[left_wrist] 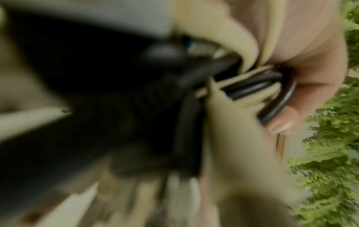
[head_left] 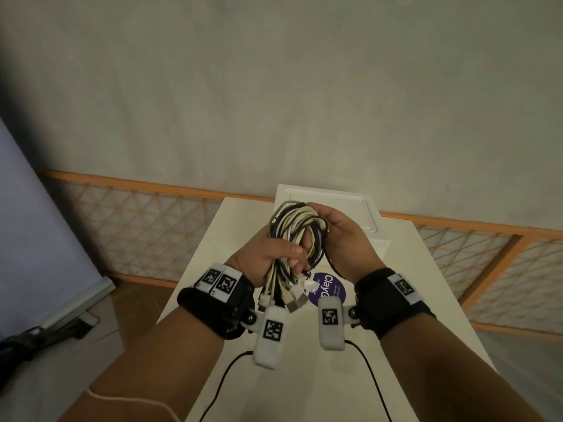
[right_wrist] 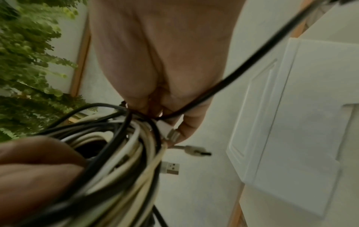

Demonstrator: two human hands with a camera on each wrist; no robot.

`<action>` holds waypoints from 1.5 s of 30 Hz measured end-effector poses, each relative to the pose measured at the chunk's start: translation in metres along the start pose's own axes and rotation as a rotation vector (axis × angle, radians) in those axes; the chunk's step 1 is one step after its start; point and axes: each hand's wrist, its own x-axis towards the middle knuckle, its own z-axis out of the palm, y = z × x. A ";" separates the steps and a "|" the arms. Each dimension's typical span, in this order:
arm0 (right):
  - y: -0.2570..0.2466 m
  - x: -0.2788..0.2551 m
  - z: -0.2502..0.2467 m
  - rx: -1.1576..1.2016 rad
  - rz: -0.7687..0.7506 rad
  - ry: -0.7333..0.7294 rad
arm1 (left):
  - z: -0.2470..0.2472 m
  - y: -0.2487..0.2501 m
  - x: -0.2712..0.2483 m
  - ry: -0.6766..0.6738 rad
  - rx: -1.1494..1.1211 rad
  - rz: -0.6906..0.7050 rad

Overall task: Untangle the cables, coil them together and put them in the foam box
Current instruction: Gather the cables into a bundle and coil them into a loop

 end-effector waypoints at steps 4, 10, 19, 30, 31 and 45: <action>-0.024 -0.004 0.002 0.057 -0.057 -0.065 | 0.011 0.017 0.003 -0.082 0.002 0.106; -0.052 -0.005 0.021 0.097 -0.185 0.001 | 0.027 0.044 0.015 -0.136 0.005 0.267; -0.046 -0.004 0.028 -0.064 -0.170 0.073 | 0.039 0.045 0.014 -0.008 -0.017 0.314; -0.083 -0.004 0.037 -0.001 -0.352 0.016 | 0.060 0.077 0.012 -0.138 0.066 0.503; -0.084 -0.007 0.039 0.010 -0.334 0.005 | 0.061 0.077 0.012 -0.134 0.016 0.511; -0.065 -0.018 0.032 -1.501 -0.337 -0.145 | 0.033 0.074 0.016 0.380 0.470 0.392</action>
